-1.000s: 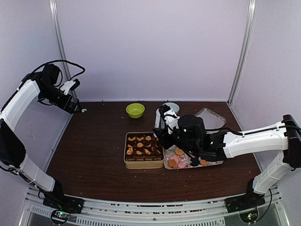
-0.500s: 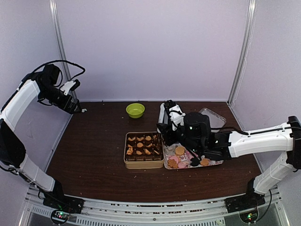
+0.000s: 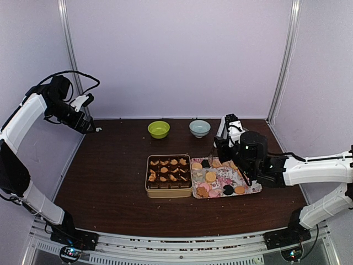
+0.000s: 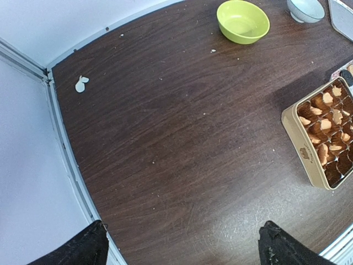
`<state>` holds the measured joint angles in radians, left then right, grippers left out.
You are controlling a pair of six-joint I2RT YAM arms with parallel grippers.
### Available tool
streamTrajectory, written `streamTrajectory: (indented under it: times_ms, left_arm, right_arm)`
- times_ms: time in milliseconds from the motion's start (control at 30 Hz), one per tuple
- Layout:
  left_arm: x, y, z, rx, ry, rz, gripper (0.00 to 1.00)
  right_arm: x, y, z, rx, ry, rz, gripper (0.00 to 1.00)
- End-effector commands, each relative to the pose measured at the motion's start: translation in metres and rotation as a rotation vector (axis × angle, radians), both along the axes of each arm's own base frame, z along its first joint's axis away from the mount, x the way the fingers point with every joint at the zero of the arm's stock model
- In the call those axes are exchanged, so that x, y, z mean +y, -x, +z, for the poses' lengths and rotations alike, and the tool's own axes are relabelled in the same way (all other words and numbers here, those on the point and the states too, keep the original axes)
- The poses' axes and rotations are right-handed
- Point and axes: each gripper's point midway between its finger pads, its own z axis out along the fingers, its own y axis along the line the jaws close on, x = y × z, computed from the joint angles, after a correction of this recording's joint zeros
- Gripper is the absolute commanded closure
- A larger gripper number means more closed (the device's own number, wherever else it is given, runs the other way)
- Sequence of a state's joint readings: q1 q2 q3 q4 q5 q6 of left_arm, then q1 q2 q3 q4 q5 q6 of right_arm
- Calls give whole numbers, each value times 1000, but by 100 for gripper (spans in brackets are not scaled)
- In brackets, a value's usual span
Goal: Pack the cookies
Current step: Pick up the fake cookies from the plate.
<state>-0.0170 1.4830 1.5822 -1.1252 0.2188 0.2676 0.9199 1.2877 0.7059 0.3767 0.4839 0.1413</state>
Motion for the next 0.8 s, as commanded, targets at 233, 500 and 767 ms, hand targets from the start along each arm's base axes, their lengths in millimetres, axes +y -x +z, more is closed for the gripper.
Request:
streamTrajectory:
  times_ms: [233,500,767]
  left_arm:
    - [2,-4,13,-47,-22,0,2]
    - [1,-4,14,-47,-15,0,2]
    - [0,-4,13,-44,-10,-4,2]
  right_arm:
    - [-56,-40,3,-33,-83,-172,57]
    - [-58,-61,-18,10,-88,-194,58]
    - [-77,-65,-28,29,-86,-243,58]
